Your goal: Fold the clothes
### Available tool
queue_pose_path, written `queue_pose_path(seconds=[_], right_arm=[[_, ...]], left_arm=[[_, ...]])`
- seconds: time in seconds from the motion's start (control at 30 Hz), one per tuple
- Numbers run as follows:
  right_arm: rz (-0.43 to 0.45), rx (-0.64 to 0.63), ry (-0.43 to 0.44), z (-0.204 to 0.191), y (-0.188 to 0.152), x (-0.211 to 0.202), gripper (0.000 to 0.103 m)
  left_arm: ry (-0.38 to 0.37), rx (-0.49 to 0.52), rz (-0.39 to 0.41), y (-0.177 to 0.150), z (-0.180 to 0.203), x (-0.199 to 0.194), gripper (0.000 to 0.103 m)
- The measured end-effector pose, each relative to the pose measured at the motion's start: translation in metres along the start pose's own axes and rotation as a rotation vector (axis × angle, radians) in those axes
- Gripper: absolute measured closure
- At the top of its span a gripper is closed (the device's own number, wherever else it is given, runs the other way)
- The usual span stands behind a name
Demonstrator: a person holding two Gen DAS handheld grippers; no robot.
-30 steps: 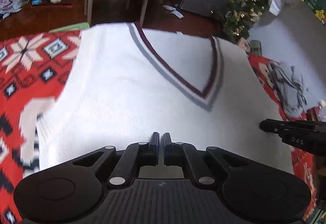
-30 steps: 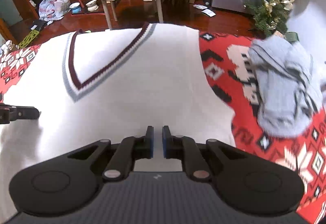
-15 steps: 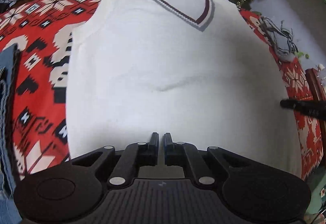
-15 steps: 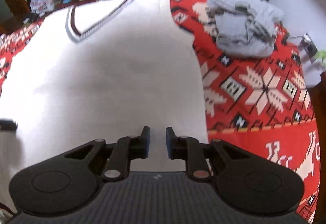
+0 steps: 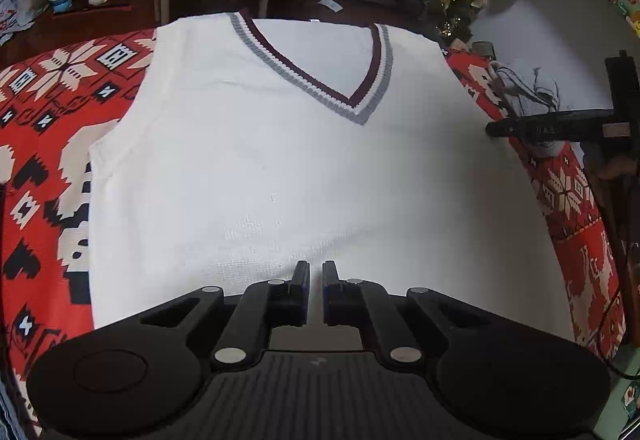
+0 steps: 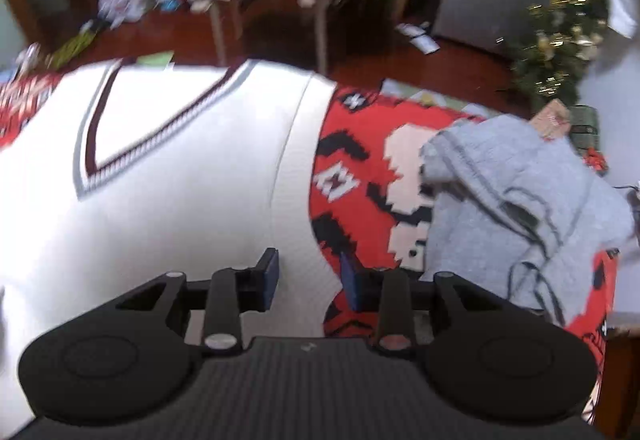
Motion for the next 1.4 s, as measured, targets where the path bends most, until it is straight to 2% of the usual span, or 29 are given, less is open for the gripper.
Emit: queue_pose_path(seconds=[0.07,0.1,0.2,0.27,0.4,0.5,0.53,0.63,0.67,0.77,0.93,1.07,1.27,1.4], right_arm=[[0.003,-0.035,0.02,-0.004,-0.002,-0.001,0.094],[0.008,-0.039,0.021,-0.008,-0.001,-0.005,0.102],[0.089,-0.037,-0.039,-0.009,0.008,-0.026,0.102],[0.098,-0.018,-0.06,-0.004,0.009,-0.026,0.102],[0.045,0.002,-0.053,0.002,0.002,-0.005,0.099],[0.067,0.075,-0.063,0.01,-0.004,-0.014,0.07],[0.08,0.112,-0.058,0.014,-0.009,-0.023,0.07],[0.055,0.214,-0.015,0.022,-0.041,-0.048,0.069],[0.028,0.235,-0.002,0.022,-0.056,-0.055,0.069],[-0.074,0.26,0.029,0.013,-0.107,-0.076,0.069],[-0.255,0.312,0.095,-0.015,-0.197,-0.103,0.069],[-0.354,0.33,0.115,-0.038,-0.259,-0.116,0.069],[-0.425,0.363,0.145,-0.061,-0.308,-0.115,0.07],[-0.444,0.362,0.141,-0.07,-0.324,-0.111,0.07]], left_arm=[[-0.001,-0.002,-0.011,0.0,-0.001,0.004,0.099],[-0.002,-0.003,-0.014,0.0,-0.001,0.005,0.099],[-0.006,-0.005,-0.022,0.002,-0.001,0.008,0.099],[-0.006,-0.002,-0.033,0.002,-0.002,0.011,0.099],[0.004,0.01,-0.044,0.001,-0.002,0.012,0.099],[0.008,-0.026,-0.041,-0.006,-0.01,-0.001,0.098],[0.011,-0.043,-0.044,-0.011,-0.014,-0.006,0.098],[0.03,-0.087,-0.065,-0.032,-0.028,-0.024,0.098],[0.037,-0.102,-0.074,-0.041,-0.033,-0.03,0.094],[0.052,-0.143,-0.113,-0.072,-0.048,-0.048,0.085],[0.062,-0.186,-0.194,-0.128,-0.064,-0.069,0.08],[0.019,-0.195,-0.254,-0.165,-0.062,-0.07,0.074],[-0.038,-0.213,-0.307,-0.198,-0.052,-0.055,0.071],[-0.024,-0.198,-0.316,-0.21,-0.048,-0.046,0.068]])
Point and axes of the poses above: each gripper's, at about its wrist camera, not at the fingertips, and x roughly the way its jaws point, z to its right, y to its top, the point moved 7 cm from there along x, roughly the way its jaws point, and after that the axes turned 10 degrees about -z, right-handed, at the moved point
